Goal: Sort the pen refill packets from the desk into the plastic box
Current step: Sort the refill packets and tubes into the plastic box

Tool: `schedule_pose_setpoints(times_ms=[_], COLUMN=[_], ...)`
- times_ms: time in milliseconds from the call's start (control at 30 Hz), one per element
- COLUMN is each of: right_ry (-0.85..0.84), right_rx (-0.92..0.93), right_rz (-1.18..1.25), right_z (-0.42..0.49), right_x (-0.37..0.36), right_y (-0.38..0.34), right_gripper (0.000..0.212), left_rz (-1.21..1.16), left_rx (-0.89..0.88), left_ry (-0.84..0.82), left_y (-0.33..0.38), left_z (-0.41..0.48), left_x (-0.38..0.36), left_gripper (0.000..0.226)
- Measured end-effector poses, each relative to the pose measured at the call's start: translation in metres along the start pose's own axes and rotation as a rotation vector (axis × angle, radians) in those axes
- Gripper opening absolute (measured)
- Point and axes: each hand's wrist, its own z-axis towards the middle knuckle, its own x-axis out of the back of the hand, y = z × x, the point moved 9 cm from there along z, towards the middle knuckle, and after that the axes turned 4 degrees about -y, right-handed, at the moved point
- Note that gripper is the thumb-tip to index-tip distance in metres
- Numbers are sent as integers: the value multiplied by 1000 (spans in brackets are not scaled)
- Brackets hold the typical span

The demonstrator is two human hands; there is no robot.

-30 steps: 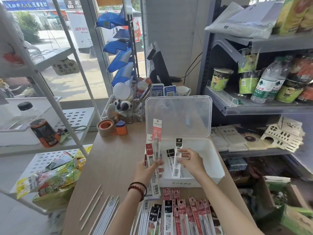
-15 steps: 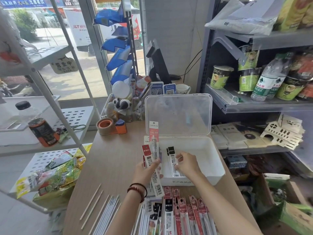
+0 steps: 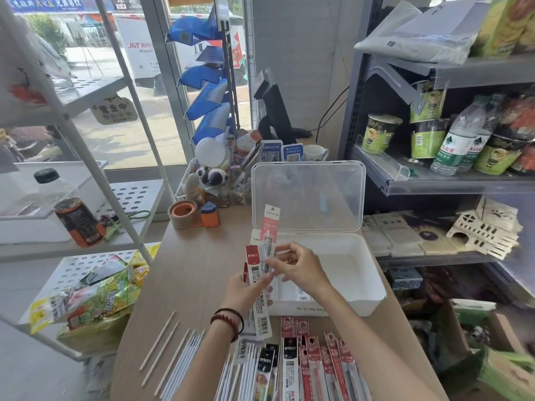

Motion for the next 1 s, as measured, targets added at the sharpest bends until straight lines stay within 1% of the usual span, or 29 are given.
schedule_pose_setpoints(times_ms=[67, 233, 300, 433, 500, 600, 700, 800, 900, 1000], right_ry=[-5, -4, 31, 169, 176, 172, 163, 113, 17, -20], right_rx=[6, -11, -27, -50, -77, -109, -129, -113, -94, -98], right_rz=[15, 129, 154, 148, 137, 45, -72, -202, -327, -387], right_z=[1, 6, 8, 11, 12, 13, 13, 15, 18, 22], right_x=[-5, -14, -13, -1, 3, 4, 1, -12, -27, -30], right_y=[-1, 1, 2, 9, 15, 24, 31, 35, 37, 43], right_gripper=[34, 30, 31, 25, 29, 35, 36, 35, 48, 52], left_rz=[5, -36, -38, -74, -106, -108, -111, -102, -116, -92], left_rx=[-24, -51, -57, -28, -9, 13, 25, 32, 46, 43], left_ry=[-8, 6, 41, 94, 116, 141, 151, 159, 166, 157], left_y=[3, 7, 5, -4, -8, -13, -19, -24, -27, -25], left_z=[-3, -8, -8, -8, -9, -9, -8, -9, -10, -10], left_x=[2, 13, 22, 39, 46, 56, 62, 64, 63, 63], left_gripper=[10, 15, 17, 16, 15, 16, 16, 15, 14, 15])
